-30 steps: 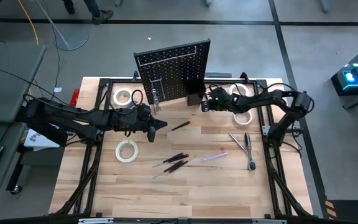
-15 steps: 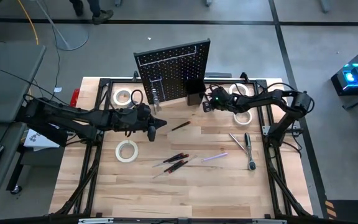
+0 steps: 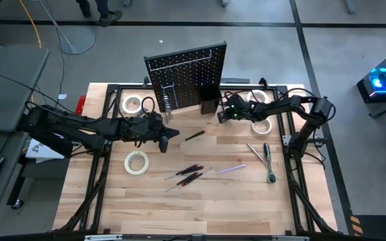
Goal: Hang tools onto peg board
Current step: Put the black pen into the black bin on the peg board
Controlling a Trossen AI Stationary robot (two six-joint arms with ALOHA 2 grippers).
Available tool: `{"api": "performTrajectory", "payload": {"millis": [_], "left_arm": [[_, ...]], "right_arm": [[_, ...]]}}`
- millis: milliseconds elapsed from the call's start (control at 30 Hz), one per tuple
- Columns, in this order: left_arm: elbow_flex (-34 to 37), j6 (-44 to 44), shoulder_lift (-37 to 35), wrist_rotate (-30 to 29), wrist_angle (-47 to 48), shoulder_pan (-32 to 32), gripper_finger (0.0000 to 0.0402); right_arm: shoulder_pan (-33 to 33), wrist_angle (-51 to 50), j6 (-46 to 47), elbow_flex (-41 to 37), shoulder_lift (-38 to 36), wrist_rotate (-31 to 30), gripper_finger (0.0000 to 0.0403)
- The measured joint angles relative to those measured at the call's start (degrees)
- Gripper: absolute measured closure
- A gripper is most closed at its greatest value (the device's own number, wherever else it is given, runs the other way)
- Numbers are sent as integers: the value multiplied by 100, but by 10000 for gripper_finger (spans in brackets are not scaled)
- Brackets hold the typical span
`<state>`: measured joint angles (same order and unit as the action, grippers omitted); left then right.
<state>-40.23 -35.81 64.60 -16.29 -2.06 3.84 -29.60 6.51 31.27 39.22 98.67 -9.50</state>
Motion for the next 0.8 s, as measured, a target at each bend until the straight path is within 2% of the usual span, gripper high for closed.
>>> {"api": "performTrajectory", "payload": {"millis": [333,600,700,800], "left_arm": [[-4,-2,0,7,107,0,402],[-4,2,0,7,146,0,402],[-4,2,0,7,178,0,402],[-4,2,2,7,291,2,402]], "right_arm": [[318,-285,-35,-2,45,364,403],[1244,-627,-53,-2,10,659,403],[1632,-709,-276,-23,-104,828,403],[1793,-895,-673,-34,-328,695,403]]}}
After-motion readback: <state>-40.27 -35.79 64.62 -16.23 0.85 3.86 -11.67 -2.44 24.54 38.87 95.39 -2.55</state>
